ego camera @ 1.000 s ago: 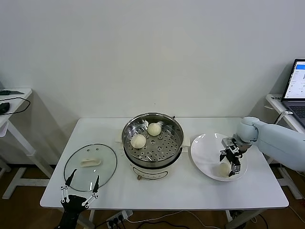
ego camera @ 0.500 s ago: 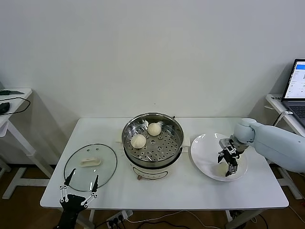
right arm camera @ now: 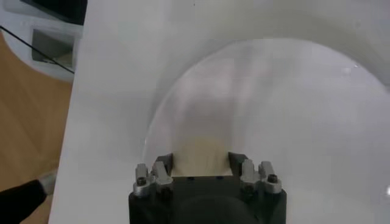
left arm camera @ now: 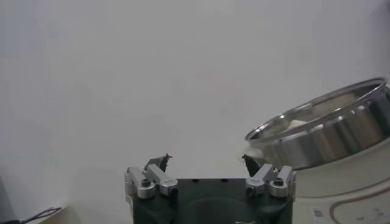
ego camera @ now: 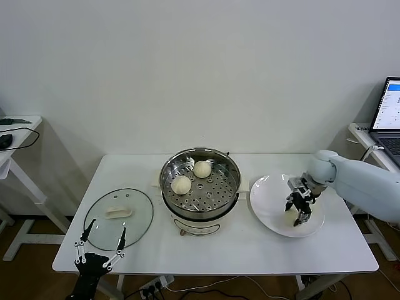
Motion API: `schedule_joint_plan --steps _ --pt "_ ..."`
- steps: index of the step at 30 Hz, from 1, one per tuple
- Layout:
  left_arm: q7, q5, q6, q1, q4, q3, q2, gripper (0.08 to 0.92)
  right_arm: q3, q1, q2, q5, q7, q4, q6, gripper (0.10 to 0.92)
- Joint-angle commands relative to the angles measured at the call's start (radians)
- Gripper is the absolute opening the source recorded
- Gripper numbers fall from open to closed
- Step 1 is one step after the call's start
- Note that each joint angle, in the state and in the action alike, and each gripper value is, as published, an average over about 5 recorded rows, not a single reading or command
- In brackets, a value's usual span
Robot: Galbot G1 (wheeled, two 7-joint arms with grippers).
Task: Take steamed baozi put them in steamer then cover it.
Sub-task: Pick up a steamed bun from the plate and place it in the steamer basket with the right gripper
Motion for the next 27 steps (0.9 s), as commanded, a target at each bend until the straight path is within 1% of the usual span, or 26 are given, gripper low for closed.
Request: schedule_joint_plan --steps 1,3,8,11,18,22,27 --pt "-0.001 -0.012 0.001 0.0 -0.009 -0.003 0.011 0.823 -0.093 0.323 0.045 0.03 -0.028 0.095 0.118 0.628" --pt "-0.001 -0.015 0.001 -0.002 -0.013 -0.002 0.014 0.823 -0.122 0.411 0.082 0.022 -0.027 0.13 0.178 0.631" --pt "-0.001 -0.017 0.005 -0.01 -0.021 0.007 0.012 0.823 -0.125 0.535 0.184 -0.064 -0.02 0.23 0.355 0.63" --pt "-0.001 -0.016 0.006 -0.014 -0.02 0.01 0.012 0.823 -0.126 0.561 0.231 -0.08 -0.013 0.3 0.406 0.628" --pt "-0.002 -0.016 0.007 -0.018 -0.021 0.008 0.014 0.823 -0.1 0.502 0.313 -0.205 0.014 0.404 0.516 0.63" --pt "-0.003 -0.017 0.008 -0.018 -0.022 0.005 0.014 0.823 -0.087 0.441 0.351 -0.287 0.046 0.43 0.572 0.633" --pt "-0.003 -0.019 0.007 -0.018 -0.02 -0.001 0.012 0.823 -0.094 0.36 0.384 -0.373 0.07 0.439 0.603 0.629"
